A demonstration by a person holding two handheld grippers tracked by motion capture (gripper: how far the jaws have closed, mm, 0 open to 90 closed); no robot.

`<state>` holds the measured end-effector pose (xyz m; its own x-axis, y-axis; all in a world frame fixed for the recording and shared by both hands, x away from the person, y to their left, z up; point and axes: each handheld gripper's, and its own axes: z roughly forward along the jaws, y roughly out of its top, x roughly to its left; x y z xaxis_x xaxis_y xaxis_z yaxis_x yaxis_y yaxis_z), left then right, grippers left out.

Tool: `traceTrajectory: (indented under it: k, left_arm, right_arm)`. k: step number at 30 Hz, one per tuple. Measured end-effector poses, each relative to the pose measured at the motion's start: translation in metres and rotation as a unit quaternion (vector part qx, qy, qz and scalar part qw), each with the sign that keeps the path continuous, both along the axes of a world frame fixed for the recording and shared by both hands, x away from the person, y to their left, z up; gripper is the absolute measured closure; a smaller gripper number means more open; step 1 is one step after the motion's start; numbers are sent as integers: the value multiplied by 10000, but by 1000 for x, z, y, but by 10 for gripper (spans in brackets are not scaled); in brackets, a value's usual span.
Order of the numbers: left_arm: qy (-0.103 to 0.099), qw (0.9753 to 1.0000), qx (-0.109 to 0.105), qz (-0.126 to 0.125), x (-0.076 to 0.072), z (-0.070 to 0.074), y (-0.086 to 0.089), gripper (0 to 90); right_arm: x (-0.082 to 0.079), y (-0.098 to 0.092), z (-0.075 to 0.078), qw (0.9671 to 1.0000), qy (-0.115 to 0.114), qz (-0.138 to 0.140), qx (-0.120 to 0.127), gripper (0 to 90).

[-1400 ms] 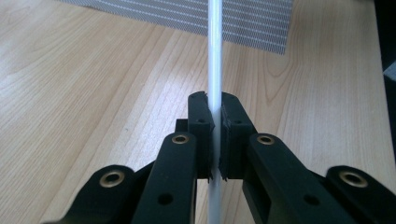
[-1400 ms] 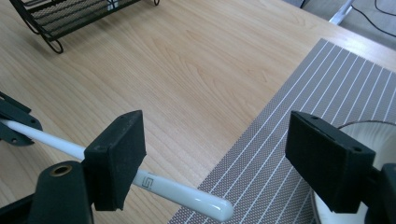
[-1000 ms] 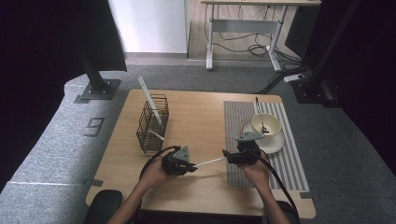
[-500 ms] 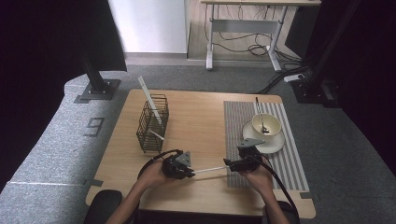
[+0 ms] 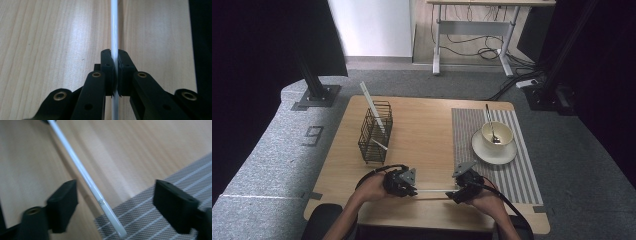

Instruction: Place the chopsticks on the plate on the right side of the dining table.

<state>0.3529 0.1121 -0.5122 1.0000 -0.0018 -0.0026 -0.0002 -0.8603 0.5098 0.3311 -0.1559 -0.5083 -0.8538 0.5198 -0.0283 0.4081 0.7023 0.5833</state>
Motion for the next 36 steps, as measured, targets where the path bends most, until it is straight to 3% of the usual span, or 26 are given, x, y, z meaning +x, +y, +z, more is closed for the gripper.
traceTrajectory:
  k: [4, 9, 10, 16, 20, 25, 29, 33, 36]
  left_arm:
    - [17, 10000, -3, -93, -1, 1, 1, 853]
    - [-4, 9999, -31, -166, -2, 1, 1, 853]
    - [-13, 9998, -42, -173, -2, 2, 1, 853]
    - [-49, 9999, -97, -134, -2, 2, 2, 853]
    - [-97, 9997, -161, -170, -1, 2, 3, 851]
    - [-276, 9993, -214, -166, 0, 0, 3, 835]
    - [-373, 9988, -312, 1, 3, 0, 6, 797]
    - [-502, 9978, -395, 184, 6, 2, 9, 740]
    - [-569, 9971, -410, 312, 7, 2, 10, 632]
  right_arm:
    - [-5, 9, -3, 9994, -8, 271, -232, 395]
    - [-8, 13, -3, 9985, 11, 430, -351, 511]
    - [-9, 14, -4, 9978, 23, 520, -406, 581]
    - [-11, 15, -3, 9966, -38, 702, -426, 718]
    - [-12, 15, -1, 9962, -95, 756, -416, 732]
    - [-12, 14, -1, 9956, 65, 848, -393, 757]
    - [-12, 13, 0, 9946, 246, 972, -272, 793]
    - [-13, 12, 1, 9926, 400, 1143, -56, 824]
    - [-11, 9, 3, 9935, 456, 1037, 48, 825]
